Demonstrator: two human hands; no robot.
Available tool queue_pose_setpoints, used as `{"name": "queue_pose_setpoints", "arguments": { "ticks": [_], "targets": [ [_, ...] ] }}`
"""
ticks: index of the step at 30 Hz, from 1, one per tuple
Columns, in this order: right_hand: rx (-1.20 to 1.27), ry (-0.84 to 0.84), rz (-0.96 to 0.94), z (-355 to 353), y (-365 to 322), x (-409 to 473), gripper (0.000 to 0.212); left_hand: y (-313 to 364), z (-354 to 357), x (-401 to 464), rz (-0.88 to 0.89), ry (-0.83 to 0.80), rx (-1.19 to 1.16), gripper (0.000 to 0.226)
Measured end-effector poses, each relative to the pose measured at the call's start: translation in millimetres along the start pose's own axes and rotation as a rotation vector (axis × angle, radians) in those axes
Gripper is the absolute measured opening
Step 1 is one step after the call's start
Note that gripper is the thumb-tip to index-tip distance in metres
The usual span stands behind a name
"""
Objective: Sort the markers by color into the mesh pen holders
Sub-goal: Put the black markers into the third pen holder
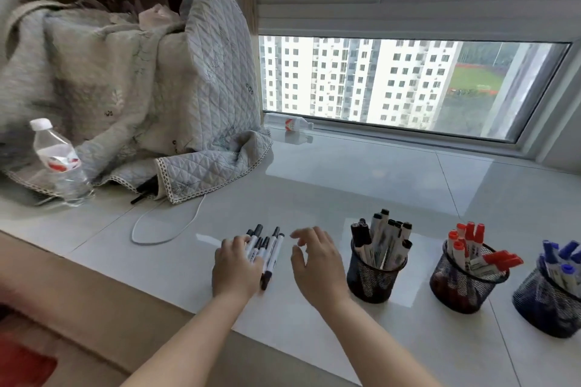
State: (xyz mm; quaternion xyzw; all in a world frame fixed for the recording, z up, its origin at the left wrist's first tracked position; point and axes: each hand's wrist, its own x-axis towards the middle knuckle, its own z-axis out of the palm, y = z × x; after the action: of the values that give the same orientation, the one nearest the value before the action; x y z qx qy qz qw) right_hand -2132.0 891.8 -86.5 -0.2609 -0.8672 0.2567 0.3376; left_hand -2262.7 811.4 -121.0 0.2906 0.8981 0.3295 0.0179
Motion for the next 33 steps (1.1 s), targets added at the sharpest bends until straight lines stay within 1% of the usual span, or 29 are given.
{"name": "queue_pose_setpoints", "arguments": {
  "ticks": [3,4,7,11,17,21,25,28,33],
  "targets": [
    [0.045,-0.16,0.256,29,11,8,0.025,-17,2,11,-0.065,-0.065,0.095,0.049],
    [0.038,-0.196,0.315,37,14,11,0.026,-21,4,14,-0.075,-0.083,0.12,0.051],
    [-0.011,-0.27,0.407,55,21,21,0.029,-28,11,22,-0.09,-0.11,0.172,0.059],
    [-0.018,-0.324,0.523,75,25,32,0.038,-31,20,28,-0.078,-0.126,0.245,0.067],
    [-0.246,-0.373,0.548,92,26,47,0.05,-34,28,30,-0.07,-0.079,0.284,0.071],
    [-0.289,-0.382,0.58,94,27,54,0.043,-35,28,32,-0.084,-0.058,0.255,0.069],
    [-0.36,-0.379,0.51,95,32,50,0.031,-35,28,33,-0.104,-0.055,0.23,0.07],
    [-0.363,-0.354,0.5,95,34,46,0.027,-34,26,35,-0.123,-0.088,0.253,0.071],
    [-0.345,-0.37,0.543,86,39,42,0.027,-31,19,39,-0.086,-0.156,0.303,0.053]
  ]
}}
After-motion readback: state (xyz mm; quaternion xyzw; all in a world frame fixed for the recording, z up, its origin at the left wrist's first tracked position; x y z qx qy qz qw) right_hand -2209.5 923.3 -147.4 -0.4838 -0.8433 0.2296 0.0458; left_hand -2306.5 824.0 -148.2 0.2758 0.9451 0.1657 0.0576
